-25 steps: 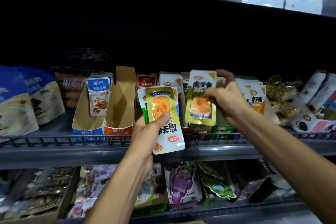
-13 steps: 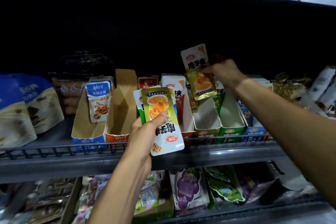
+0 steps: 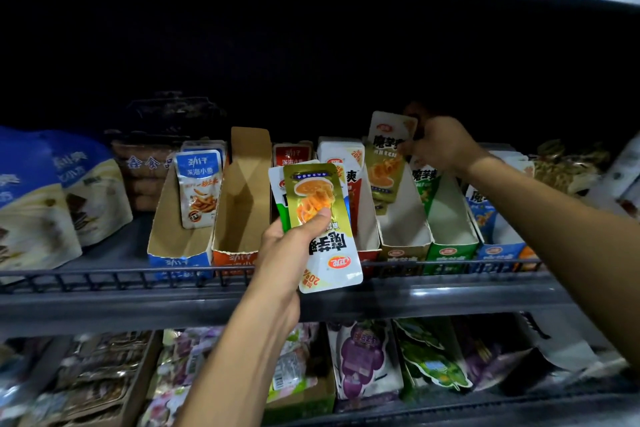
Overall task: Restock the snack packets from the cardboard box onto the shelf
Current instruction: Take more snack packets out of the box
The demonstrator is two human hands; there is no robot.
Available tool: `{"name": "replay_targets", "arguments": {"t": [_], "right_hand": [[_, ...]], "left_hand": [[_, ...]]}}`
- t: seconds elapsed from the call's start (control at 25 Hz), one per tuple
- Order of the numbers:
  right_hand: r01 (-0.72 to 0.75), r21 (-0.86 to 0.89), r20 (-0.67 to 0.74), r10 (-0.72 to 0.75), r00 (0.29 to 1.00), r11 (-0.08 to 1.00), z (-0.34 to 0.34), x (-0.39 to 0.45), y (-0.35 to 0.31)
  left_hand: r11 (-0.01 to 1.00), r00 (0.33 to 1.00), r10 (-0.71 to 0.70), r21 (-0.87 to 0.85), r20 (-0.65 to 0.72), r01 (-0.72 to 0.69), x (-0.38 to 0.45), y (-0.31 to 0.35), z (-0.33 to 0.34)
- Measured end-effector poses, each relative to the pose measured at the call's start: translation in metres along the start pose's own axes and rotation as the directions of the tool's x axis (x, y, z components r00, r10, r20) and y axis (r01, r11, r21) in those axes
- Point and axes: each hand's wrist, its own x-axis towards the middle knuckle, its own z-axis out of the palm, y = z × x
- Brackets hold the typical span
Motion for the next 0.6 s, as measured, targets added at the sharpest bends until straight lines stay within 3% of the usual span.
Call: {"name": "replay_targets", "arguments": {"t": [0.2,0.36,0.44,0.48,0.56,0.6], "right_hand": [[0.135,-0.387,-0.053,-0.168,0.984,0.912,0.018,-0.007,0.0],[0.065,-0.453,-0.119,-0.133,0.984,0.889,0.024,-0.016,-0.007],[0.063,-0.306,-0.178,-0.122,0.976,0.95,0.014,-0.026,-0.02],[0.058,-0.123,-0.148,-0.076,0.986,0.991,0.008,-0.037,-0.032],[-0.072,0.308,0.196,0.011,0.981,0.949,-0.005,-0.069,-0.057],[-0.17,0.414,0.403,-0.013,0.915,0.894,-0.01,-0.087,-0.067]], "left_hand": [[1.0,1.0,0.005,0.02,0.009,-0.005,-0.001,-0.002,0.001],[1.0,1.0,0.013,0.019,0.012,-0.013,0.0,-0.004,0.003],[0.999,0.999,0.037,0.028,0.009,-0.037,0.001,-0.003,0.005],[0.998,0.999,0.055,0.032,0.003,-0.055,0.001,-0.004,0.006],[0.995,0.995,0.097,0.025,-0.015,-0.096,-0.002,-0.004,0.012],[0.993,0.993,0.117,0.018,-0.026,-0.116,-0.005,-0.005,0.016]]}}
